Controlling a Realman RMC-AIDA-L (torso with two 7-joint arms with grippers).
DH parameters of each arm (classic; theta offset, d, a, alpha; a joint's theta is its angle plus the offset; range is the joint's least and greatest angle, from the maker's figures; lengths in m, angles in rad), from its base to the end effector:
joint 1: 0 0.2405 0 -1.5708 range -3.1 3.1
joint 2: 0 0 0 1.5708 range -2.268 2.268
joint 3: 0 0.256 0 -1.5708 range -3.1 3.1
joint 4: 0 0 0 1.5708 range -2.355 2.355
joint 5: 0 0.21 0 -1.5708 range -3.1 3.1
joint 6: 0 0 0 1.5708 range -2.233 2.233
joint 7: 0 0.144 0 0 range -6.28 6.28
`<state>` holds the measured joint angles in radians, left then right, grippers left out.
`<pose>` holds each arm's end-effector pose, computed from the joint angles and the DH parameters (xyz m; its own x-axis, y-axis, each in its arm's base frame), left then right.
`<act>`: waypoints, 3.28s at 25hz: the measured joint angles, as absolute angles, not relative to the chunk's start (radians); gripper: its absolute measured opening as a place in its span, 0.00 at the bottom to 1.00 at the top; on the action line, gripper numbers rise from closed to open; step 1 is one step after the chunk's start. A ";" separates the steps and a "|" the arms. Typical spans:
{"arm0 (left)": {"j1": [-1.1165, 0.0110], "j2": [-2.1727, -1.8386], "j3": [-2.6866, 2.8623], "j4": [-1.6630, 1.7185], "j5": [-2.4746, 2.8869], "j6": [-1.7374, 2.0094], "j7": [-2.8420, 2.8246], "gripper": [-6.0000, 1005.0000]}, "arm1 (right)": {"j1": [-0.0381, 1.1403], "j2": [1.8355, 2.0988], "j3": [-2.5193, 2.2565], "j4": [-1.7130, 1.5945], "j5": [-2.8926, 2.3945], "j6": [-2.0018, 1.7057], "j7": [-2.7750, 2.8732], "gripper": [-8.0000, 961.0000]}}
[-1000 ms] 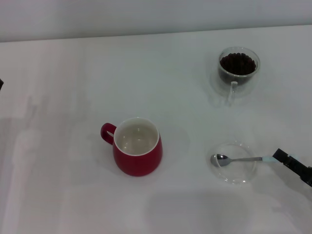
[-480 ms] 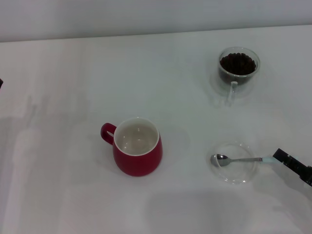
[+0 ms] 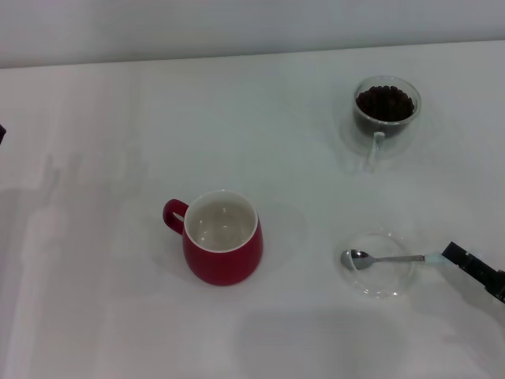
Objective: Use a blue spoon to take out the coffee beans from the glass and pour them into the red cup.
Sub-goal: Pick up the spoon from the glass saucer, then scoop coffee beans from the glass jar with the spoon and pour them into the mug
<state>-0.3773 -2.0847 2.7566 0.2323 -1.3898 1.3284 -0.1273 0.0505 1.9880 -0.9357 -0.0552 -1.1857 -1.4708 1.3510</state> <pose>-0.3265 0.2991 -0.0197 0.6176 -0.1103 0.7788 0.7753 -0.0811 -0.6263 0.4015 0.1525 -0.0147 -0.0588 -0.5220 -0.8509 -0.9818 -0.1237 0.1438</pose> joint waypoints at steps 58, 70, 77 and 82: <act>-0.368 -2.084 2.753 0.233 -1.393 1.342 -0.127 0.88 | 0.081 1.943 -0.948 -0.071 -1.171 -1.630 1.418 0.16; -0.365 -2.085 2.754 0.236 -1.393 1.342 -0.127 0.89 | 0.219 1.921 -0.898 -0.155 -1.148 -1.593 1.431 0.16; -0.365 -2.085 2.753 0.236 -1.393 1.342 -0.127 0.89 | 0.266 1.916 -0.872 -0.259 -1.148 -1.521 1.431 0.16; -0.365 -2.085 2.754 0.238 -1.393 1.342 -0.127 0.89 | 0.277 1.916 -0.864 -0.353 -1.147 -1.456 1.431 0.16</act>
<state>-0.3650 -2.0847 2.7535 0.2377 -1.3928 1.3422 -0.1273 0.2765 1.9160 -0.8636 -0.3526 -1.1473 -1.4559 1.4313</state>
